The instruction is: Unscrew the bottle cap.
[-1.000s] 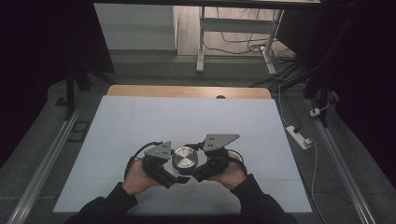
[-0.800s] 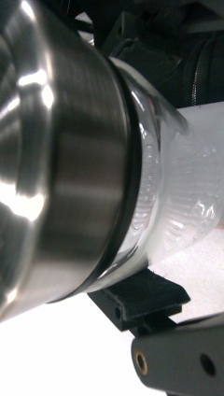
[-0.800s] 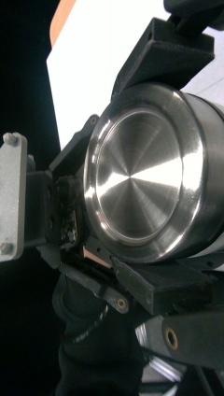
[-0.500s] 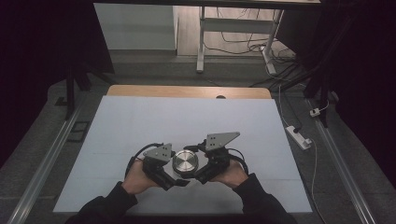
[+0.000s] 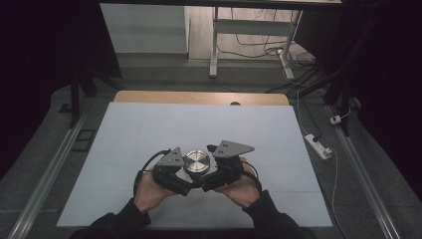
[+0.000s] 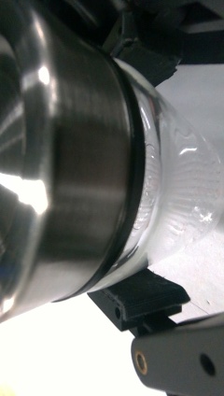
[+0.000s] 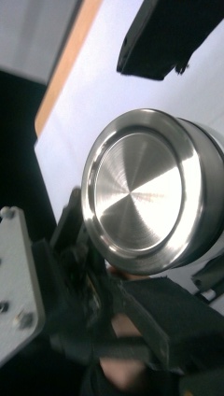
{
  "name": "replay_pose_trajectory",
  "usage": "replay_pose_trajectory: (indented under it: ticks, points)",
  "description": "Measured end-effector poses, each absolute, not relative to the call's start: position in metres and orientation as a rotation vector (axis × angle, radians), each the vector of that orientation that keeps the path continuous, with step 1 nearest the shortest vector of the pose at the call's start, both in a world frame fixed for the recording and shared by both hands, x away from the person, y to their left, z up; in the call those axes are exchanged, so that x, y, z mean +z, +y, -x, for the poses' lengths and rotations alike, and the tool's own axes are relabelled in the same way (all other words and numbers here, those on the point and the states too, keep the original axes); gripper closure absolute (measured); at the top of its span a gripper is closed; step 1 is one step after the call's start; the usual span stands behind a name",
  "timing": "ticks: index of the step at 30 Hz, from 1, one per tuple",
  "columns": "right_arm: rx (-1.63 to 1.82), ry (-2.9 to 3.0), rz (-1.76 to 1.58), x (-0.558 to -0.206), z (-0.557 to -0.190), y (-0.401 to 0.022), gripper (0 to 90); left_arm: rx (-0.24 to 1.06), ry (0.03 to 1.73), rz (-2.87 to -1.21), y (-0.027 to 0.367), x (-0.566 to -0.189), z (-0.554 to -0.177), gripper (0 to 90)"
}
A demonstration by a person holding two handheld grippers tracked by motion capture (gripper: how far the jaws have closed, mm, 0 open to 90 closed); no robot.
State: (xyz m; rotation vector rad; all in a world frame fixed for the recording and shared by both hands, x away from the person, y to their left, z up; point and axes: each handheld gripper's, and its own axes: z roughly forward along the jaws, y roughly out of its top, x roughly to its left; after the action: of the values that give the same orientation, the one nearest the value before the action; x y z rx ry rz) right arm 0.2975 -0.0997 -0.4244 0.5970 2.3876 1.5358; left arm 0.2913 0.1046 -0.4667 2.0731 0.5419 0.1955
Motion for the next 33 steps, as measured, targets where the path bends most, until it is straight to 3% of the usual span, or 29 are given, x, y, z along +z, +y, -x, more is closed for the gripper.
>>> replay_pose_trajectory:
  ticks: [9,12,33]
  points:
    - [1.561,2.338,-0.644,-0.435,-0.296,-0.095,8.7,0.217,0.591,-2.066,0.102,-0.466,-0.289,15.6]
    - [1.581,2.338,-0.634,-0.435,-0.295,-0.095,17.7,0.223,0.585,-2.071,0.100,-0.466,-0.288,15.6]
    - [1.734,2.557,-0.320,-0.432,-0.306,-0.110,18.8,0.023,0.283,-2.086,0.112,-0.468,-0.296,15.6]
